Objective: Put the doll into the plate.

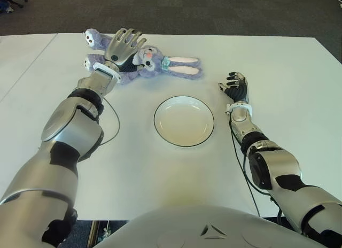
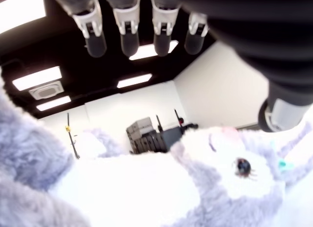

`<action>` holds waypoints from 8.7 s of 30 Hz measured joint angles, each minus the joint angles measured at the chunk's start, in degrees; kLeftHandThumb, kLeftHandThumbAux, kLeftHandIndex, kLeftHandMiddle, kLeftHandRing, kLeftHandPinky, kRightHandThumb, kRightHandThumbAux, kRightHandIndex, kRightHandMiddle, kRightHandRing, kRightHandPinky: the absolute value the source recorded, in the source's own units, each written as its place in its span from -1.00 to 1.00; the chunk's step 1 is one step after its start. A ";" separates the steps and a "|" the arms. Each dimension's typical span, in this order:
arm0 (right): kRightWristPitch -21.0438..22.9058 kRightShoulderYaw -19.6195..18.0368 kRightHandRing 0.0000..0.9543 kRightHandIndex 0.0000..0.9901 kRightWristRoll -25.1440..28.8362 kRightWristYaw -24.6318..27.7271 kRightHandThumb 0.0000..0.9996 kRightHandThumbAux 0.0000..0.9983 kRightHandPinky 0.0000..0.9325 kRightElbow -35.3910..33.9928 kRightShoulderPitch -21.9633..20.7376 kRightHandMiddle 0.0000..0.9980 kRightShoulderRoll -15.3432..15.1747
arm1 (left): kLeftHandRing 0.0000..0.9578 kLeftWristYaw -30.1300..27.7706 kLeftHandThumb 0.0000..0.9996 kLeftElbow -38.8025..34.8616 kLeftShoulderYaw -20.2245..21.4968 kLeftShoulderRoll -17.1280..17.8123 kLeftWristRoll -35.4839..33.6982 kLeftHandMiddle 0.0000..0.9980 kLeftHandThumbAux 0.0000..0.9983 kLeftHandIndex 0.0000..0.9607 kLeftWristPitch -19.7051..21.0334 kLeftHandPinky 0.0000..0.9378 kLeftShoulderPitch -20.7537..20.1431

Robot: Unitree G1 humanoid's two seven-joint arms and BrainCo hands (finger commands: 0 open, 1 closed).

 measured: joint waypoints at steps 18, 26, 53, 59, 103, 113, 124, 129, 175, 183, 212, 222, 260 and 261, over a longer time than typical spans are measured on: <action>0.00 -1.84 -0.16 -0.19 0.09 -0.38 0.36 0.48 -0.07 0.00 -0.10 -0.27 0.95 | -1.00 -13.77 -0.87 1.43 -7.74 0.73 4.52 -1.00 -0.14 -1.00 -0.13 -1.00 -0.19; 0.01 -1.99 -0.16 -0.19 0.01 -0.89 0.38 0.47 -0.09 0.00 -0.14 -0.29 1.28 | -1.00 -14.72 -0.90 1.46 -10.19 0.04 4.93 -1.00 -0.08 -1.00 0.96 -1.00 -0.19; -0.26 -2.19 -0.10 -0.18 0.03 -1.99 0.39 0.47 0.03 -0.02 -0.13 -0.30 1.69 | -1.00 -17.78 -1.00 2.04 -12.15 -3.60 5.99 -1.00 0.00 -1.00 9.16 -1.00 0.60; -0.34 -2.44 -0.09 -0.18 0.07 -1.86 0.39 0.47 0.03 -0.02 -0.12 -0.31 1.73 | -1.00 -18.31 -1.00 2.03 -10.88 -4.11 4.52 -1.00 0.00 -1.00 10.21 -1.00 1.04; -1.03 -1.64 -0.06 -0.19 -0.18 -2.20 0.39 0.47 0.09 -1.69 -0.62 -0.32 1.73 | -1.00 -61.30 -0.69 -54.18 9.22 28.68 -44.04 -1.00 -0.25 -1.00 -9.76 -1.00 30.90; -0.77 -0.91 -0.08 -0.19 -0.65 -2.08 0.39 0.47 0.01 -1.11 0.01 -0.29 2.00 | -1.00 -80.97 -0.55 -74.82 16.00 43.60 -67.01 -1.00 -0.32 -1.00 -13.47 -1.00 41.04; -0.57 -1.08 -0.06 -0.19 -0.80 -1.87 0.39 0.47 0.07 -0.55 0.14 -0.30 2.42 | -1.00 -98.46 -0.30 -81.74 29.77 48.48 -84.75 -1.00 -0.40 -1.00 -22.23 -1.00 45.63; -0.57 -1.16 -0.05 -0.19 -0.75 -1.75 0.39 0.47 0.05 -0.52 0.13 -0.30 2.42 | -1.00 -102.58 -0.22 -80.29 34.61 47.67 -87.32 -1.00 -0.38 -1.00 -27.04 -1.00 47.95; -0.87 -1.16 -0.14 -0.19 -1.14 -1.00 0.38 0.48 -0.07 -1.49 -0.87 -0.29 1.75 | -1.00 -71.06 -0.35 -62.53 53.33 13.94 -57.99 -1.00 -0.60 -1.00 -32.80 -1.00 30.53; -0.87 -1.13 -0.11 -0.19 -1.12 -0.99 0.39 0.47 0.00 -1.51 -0.74 -0.27 1.85 | -1.00 -58.63 -0.38 -62.55 52.05 13.93 -39.79 -1.00 -0.64 -1.00 -25.37 -1.00 27.34; -0.75 -1.63 -0.21 -0.19 -1.01 0.19 0.38 0.47 -0.18 -0.74 -0.20 -0.32 2.31 | -1.00 -36.39 -0.52 -14.44 22.28 -5.46 -10.25 -1.00 -0.54 -1.00 -7.64 -1.00 6.99; -0.76 -1.58 -0.24 -0.19 -1.02 0.33 0.38 0.47 -0.17 -0.74 -0.17 -0.36 2.32 | -1.00 -47.81 -0.99 -5.37 15.97 -10.32 -9.65 -1.00 -0.40 -1.00 -1.82 -1.00 -1.01; -0.76 -1.65 -0.24 -0.19 -1.00 0.47 0.38 0.47 -0.15 -0.70 0.08 -0.37 2.47 | -0.92 -54.02 -0.08 -4.86 9.73 -9.90 -11.33 -1.00 -0.05 -0.76 -0.90 -0.57 -0.28; -0.76 -1.64 -0.22 -0.19 -1.00 0.47 0.38 0.47 -0.12 -0.70 0.06 -0.35 2.40 | -0.94 -52.07 0.20 -4.86 9.68 -9.90 -11.30 -1.00 -0.12 -0.63 -0.62 -0.53 0.33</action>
